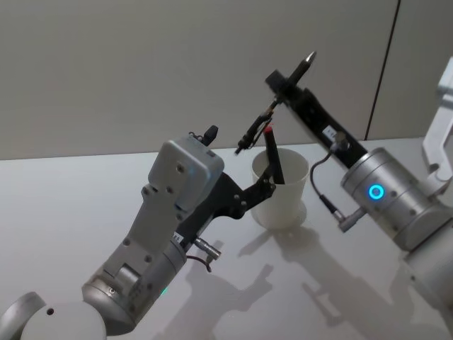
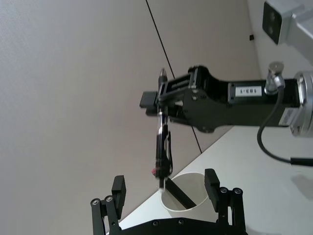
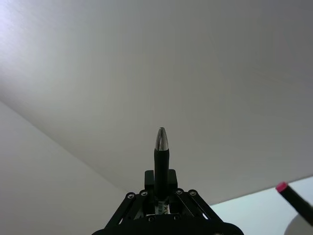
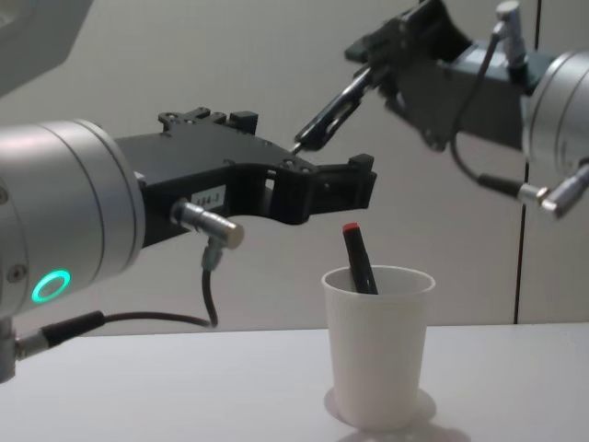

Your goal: Place the pen into the pen holder.

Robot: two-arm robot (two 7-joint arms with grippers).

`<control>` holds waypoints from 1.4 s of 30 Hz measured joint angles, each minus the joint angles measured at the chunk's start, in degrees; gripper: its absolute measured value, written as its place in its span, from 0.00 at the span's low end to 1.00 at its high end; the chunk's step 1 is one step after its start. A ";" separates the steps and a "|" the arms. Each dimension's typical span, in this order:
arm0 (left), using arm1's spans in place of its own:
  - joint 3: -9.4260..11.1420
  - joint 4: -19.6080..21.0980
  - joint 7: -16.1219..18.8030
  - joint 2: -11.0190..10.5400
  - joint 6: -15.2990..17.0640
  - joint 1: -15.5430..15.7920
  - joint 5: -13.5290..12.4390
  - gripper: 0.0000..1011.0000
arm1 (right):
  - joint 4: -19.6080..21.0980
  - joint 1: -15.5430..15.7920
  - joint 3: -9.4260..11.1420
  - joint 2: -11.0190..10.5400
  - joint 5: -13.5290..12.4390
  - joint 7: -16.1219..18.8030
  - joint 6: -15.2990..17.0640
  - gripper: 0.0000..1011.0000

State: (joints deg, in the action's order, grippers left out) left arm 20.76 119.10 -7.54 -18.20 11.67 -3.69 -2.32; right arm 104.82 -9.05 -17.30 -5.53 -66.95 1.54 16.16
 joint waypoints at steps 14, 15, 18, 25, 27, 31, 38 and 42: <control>-0.01 0.00 0.00 0.00 -0.01 -0.02 -0.02 0.99 | 3.20 -2.05 1.12 -2.73 12.67 -1.32 -5.47 0.13; -0.02 0.00 0.03 0.00 -0.01 -0.04 -0.04 0.99 | 3.37 -2.16 1.18 -2.95 13.40 -1.39 -5.77 0.13; -0.12 0.08 0.44 -0.06 0.00 -0.20 -0.22 0.99 | 3.89 -2.50 1.42 -3.62 16.55 -1.66 -6.94 0.13; -0.52 0.92 2.83 -0.29 0.38 -0.93 -1.13 0.99 | 4.69 -3.14 1.83 -5.04 23.83 -2.13 -9.39 0.13; -0.75 1.34 3.98 -0.42 0.63 -1.31 -1.54 0.99 | 4.81 -3.27 1.89 -5.34 25.33 -2.18 -9.96 0.13; -1.20 2.15 6.48 -0.61 1.23 -2.17 -2.47 0.99 | 4.91 -3.52 1.96 -5.95 29.46 -2.20 -11.27 0.13; -1.98 3.42 10.67 -0.80 2.34 -3.48 -4.16 0.99 | 4.55 -3.89 1.77 -6.92 37.42 -1.84 -13.65 0.13; -2.51 4.09 12.51 -0.97 2.80 -4.27 -4.90 0.99 | 3.85 -3.97 1.48 -7.19 41.26 -1.47 -14.61 0.13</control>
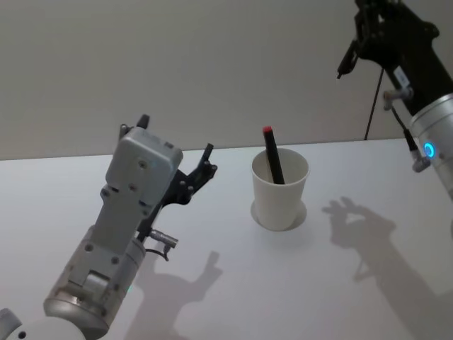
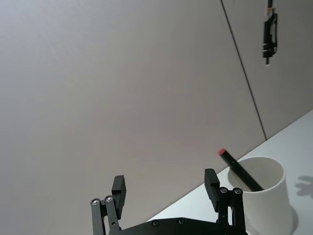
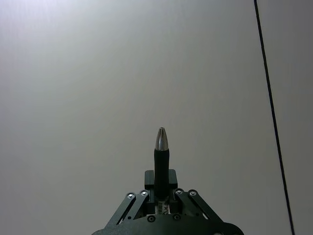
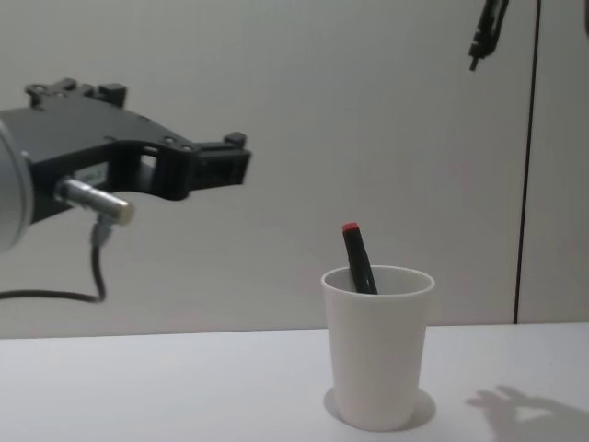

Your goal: Place the pen into the pen holder.

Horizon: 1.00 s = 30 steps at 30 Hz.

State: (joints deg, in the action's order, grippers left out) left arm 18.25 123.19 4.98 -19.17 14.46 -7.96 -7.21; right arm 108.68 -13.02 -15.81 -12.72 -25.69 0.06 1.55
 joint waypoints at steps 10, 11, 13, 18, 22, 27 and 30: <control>-0.82 1.03 2.78 -0.23 0.68 -1.10 -1.17 0.99 | -4.27 -0.06 -1.66 0.22 10.03 1.18 -2.06 0.13; -0.89 1.14 3.05 -0.26 0.74 -1.22 -1.29 0.99 | -5.07 -0.07 -1.94 0.40 11.27 1.32 -2.27 0.13; -0.96 1.20 3.28 -0.28 0.81 -1.32 -1.37 0.99 | -6.11 -0.09 -2.31 0.66 12.60 1.44 -2.48 0.13; -1.13 1.43 3.88 -0.33 0.94 -1.57 -1.63 0.99 | -9.53 -0.20 -3.41 1.65 15.73 1.70 -2.83 0.13; -1.21 1.53 4.16 -0.35 1.01 -1.66 -1.73 0.99 | -11.65 -0.33 -4.19 2.52 17.12 1.83 -3.06 0.13; -1.30 1.64 4.54 -0.37 1.08 -1.79 -1.88 0.99 | -13.78 -0.54 -5.10 3.68 18.11 2.04 -3.44 0.13; -1.33 1.68 4.62 -0.39 1.10 -1.82 -1.91 0.99 | -14.82 -0.76 -5.60 4.37 18.64 2.24 -3.66 0.13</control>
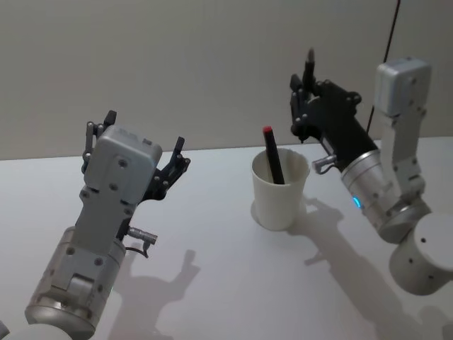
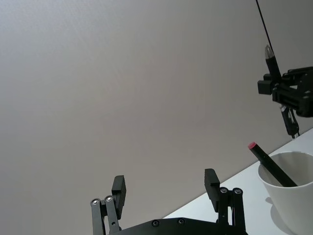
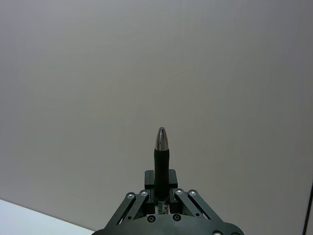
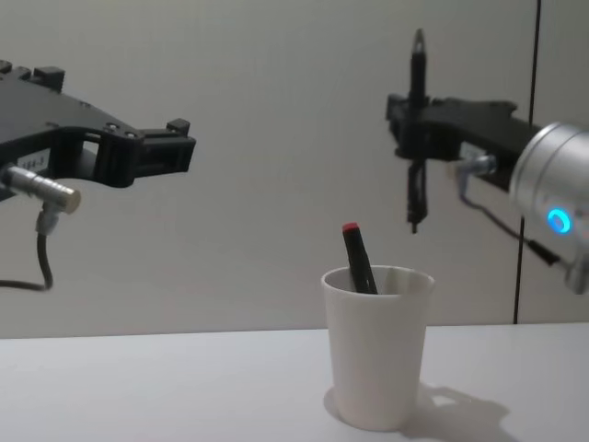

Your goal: Place the pen into the pen holder.

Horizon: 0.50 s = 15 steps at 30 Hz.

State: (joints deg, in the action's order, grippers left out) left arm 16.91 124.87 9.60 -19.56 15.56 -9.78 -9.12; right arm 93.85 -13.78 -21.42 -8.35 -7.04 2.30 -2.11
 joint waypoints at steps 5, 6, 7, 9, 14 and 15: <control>-0.03 0.05 0.15 -0.02 0.03 -0.06 -0.05 0.99 | -1.95 -0.47 -0.80 1.20 0.73 0.34 -0.20 0.13; -0.04 0.06 0.20 -0.03 0.03 -0.08 -0.06 0.99 | -2.18 -0.51 -0.88 1.33 0.83 0.39 -0.22 0.13; -0.05 0.06 0.22 -0.03 0.04 -0.08 -0.07 0.99 | -2.43 -0.57 -0.98 1.47 0.89 0.44 -0.22 0.13; -0.06 0.08 0.26 -0.04 0.05 -0.09 -0.09 0.99 | -3.17 -0.72 -1.23 1.86 1.17 0.56 -0.23 0.13; -0.09 0.09 0.32 -0.04 0.08 -0.11 -0.12 0.99 | -4.48 -0.92 -1.61 2.48 1.61 0.77 -0.18 0.13; -0.10 0.10 0.34 -0.04 0.09 -0.12 -0.13 0.99 | -4.69 -0.95 -1.67 2.58 1.64 0.80 -0.15 0.13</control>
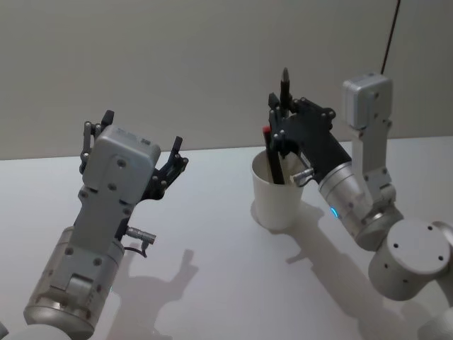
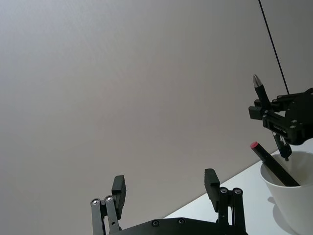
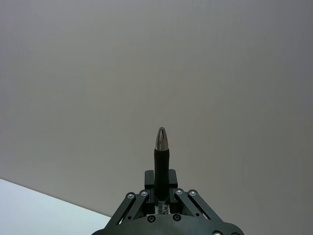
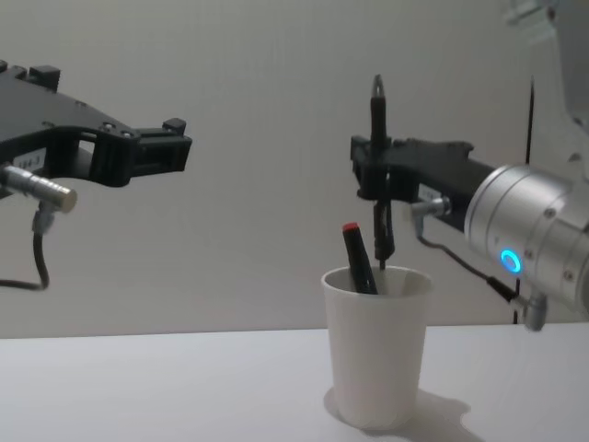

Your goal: Place the pen into the pen holder.

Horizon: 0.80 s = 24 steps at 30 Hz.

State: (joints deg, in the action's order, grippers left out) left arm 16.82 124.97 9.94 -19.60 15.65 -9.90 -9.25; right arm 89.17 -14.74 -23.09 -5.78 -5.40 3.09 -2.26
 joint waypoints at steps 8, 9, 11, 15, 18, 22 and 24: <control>-0.01 0.05 0.05 0.00 0.01 -0.03 -0.05 0.99 | -1.22 -0.07 -0.32 0.57 0.20 0.48 0.34 0.13; -0.01 0.05 0.06 0.00 0.01 -0.04 -0.05 0.99 | -1.27 -0.07 -0.34 0.61 0.20 0.53 0.37 0.13; -0.01 0.06 0.07 0.00 0.01 -0.04 -0.05 0.99 | -1.38 -0.07 -0.40 0.68 0.20 0.63 0.45 0.13; -0.01 0.05 0.09 0.00 0.01 -0.05 -0.05 0.99 | -1.62 -0.05 -0.48 0.83 0.18 0.89 0.63 0.14; -0.01 0.06 0.09 0.00 0.01 -0.06 -0.05 0.99 | -1.74 -0.04 -0.53 0.90 0.11 1.01 0.69 0.23; -0.01 0.05 0.10 0.00 0.01 -0.06 -0.05 0.99 | -1.84 -0.02 -0.57 0.99 0.05 1.13 0.76 0.34; -0.01 0.05 0.10 0.00 0.00 -0.06 -0.05 0.99 | -1.88 -0.02 -0.58 1.01 0.03 1.17 0.79 0.38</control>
State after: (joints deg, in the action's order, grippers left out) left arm 16.81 125.03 10.03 -19.61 15.65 -9.96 -9.30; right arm 87.29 -14.75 -23.67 -4.77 -5.37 4.26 -1.47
